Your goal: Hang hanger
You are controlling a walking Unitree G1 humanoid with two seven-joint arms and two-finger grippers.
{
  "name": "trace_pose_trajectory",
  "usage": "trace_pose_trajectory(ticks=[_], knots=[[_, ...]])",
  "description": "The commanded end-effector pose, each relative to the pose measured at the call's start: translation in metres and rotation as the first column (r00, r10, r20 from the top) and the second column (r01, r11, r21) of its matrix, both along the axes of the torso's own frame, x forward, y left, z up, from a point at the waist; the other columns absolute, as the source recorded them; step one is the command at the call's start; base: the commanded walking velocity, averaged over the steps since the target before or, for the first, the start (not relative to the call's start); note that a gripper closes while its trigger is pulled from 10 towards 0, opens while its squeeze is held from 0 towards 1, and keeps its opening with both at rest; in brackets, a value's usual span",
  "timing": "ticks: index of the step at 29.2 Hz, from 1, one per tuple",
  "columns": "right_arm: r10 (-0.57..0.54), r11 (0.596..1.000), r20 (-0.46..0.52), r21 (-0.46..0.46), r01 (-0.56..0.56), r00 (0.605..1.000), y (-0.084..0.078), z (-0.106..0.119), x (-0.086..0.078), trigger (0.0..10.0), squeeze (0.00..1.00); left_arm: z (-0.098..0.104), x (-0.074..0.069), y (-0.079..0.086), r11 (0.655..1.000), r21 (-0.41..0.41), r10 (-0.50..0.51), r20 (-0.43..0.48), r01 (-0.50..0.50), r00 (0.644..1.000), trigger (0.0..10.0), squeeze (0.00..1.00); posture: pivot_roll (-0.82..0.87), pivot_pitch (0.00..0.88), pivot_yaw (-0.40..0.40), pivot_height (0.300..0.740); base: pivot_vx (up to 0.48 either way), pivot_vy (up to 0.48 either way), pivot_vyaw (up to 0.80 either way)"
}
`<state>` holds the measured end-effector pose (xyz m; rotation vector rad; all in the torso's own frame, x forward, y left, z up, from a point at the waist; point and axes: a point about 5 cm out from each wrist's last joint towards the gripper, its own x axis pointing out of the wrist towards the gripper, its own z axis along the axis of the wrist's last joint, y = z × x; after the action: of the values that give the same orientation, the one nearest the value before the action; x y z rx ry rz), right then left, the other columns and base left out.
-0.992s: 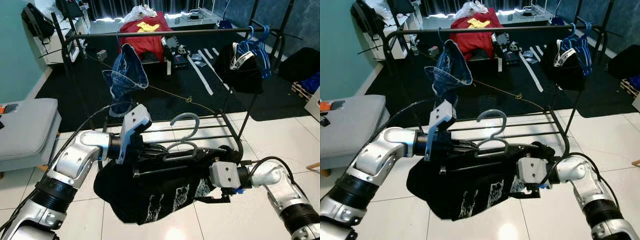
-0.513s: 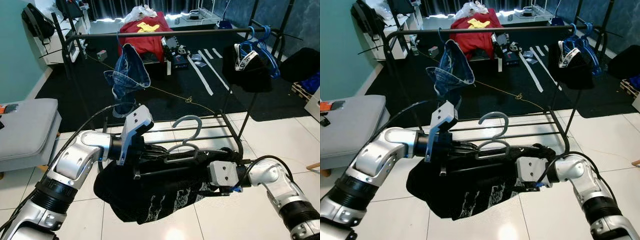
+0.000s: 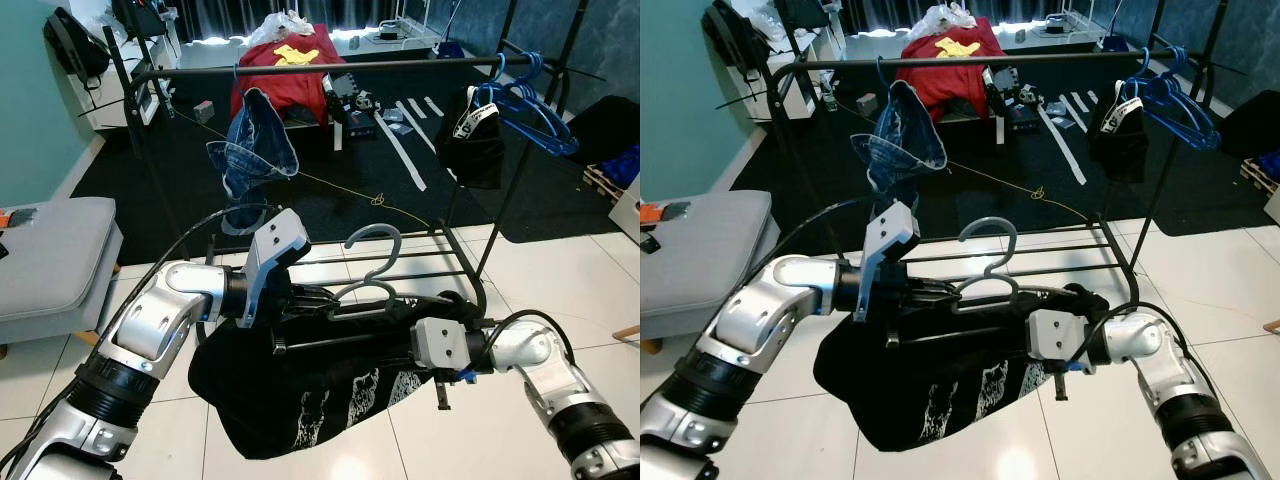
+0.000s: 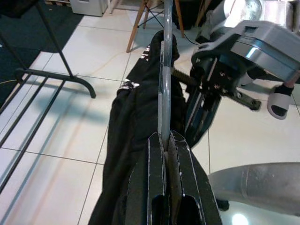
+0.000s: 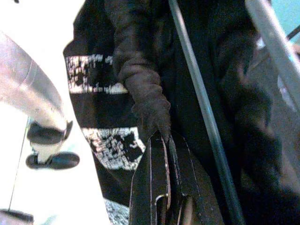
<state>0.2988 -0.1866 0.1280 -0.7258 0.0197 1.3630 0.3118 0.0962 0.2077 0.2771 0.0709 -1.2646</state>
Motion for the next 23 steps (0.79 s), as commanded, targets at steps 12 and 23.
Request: trace_pose_trajectory(ticks=[12,23], knots=[[0.074,0.969,0.006,0.235,-0.074,0.997,0.059,0.011,0.003,0.0,0.00,0.004,0.007,-0.021,0.992,-0.058,0.115,0.063,-0.111,0.991,0.0,0.00,0.04,0.071,0.073,0.740,0.000,0.000,0.00],[0.115,0.949,0.019,0.293,-0.115,0.993,0.084,0.017,0.003,0.0,0.00,0.006,0.013,-0.026,0.974,-0.115,0.205,0.071,-0.196,0.976,0.0,0.00,0.04,0.074,0.071,0.740,0.000,0.000,0.00]])
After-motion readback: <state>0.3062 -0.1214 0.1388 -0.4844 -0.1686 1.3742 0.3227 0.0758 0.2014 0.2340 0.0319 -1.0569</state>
